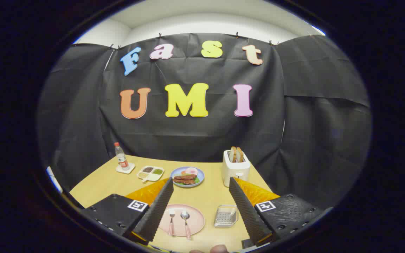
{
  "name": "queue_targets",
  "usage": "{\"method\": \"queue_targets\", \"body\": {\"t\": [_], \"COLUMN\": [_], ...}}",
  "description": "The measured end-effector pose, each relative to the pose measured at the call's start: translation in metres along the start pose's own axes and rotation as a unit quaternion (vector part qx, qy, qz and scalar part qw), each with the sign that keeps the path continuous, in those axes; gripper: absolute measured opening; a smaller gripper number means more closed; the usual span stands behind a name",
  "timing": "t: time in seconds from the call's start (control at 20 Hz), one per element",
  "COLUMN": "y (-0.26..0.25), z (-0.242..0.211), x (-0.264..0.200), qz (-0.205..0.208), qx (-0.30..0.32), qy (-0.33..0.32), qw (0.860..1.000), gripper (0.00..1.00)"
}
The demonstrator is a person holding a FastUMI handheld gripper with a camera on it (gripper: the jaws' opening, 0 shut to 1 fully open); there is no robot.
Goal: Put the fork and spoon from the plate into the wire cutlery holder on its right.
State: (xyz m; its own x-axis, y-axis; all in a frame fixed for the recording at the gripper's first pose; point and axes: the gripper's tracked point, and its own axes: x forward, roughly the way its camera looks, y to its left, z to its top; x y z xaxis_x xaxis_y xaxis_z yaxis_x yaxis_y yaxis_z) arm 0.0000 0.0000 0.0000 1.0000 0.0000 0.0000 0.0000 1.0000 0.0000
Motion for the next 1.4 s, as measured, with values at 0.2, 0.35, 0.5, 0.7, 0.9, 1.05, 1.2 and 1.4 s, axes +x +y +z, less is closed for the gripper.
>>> {"method": "queue_targets", "body": {"t": [0.2,0.35,0.5,0.7,0.9,1.05,1.2,1.4], "y": [0.005,0.009,0.012,0.015,0.016,0.016,0.019,0.025], "z": [0.0,-0.005,-0.014,-0.02,-0.022,-0.027,-0.044,-0.097], "x": [0.006,0.011,0.017,0.022,0.027,0.032,0.039,0.051], "qz": [0.006,0.011,0.014,0.018,0.019,0.02,0.028,0.036], "qx": [-0.005,-0.011,-0.011,-0.009,-0.013,-0.021,-0.032,-0.052], "qy": [0.001,0.009,0.019,0.031,0.035,0.041,0.06,0.103], "qw": [1.0,1.0,1.0,0.999,0.999,0.999,0.997,0.993], "gripper": [0.95,0.95,0.95,0.95,0.95,0.95,0.96,0.95]}}
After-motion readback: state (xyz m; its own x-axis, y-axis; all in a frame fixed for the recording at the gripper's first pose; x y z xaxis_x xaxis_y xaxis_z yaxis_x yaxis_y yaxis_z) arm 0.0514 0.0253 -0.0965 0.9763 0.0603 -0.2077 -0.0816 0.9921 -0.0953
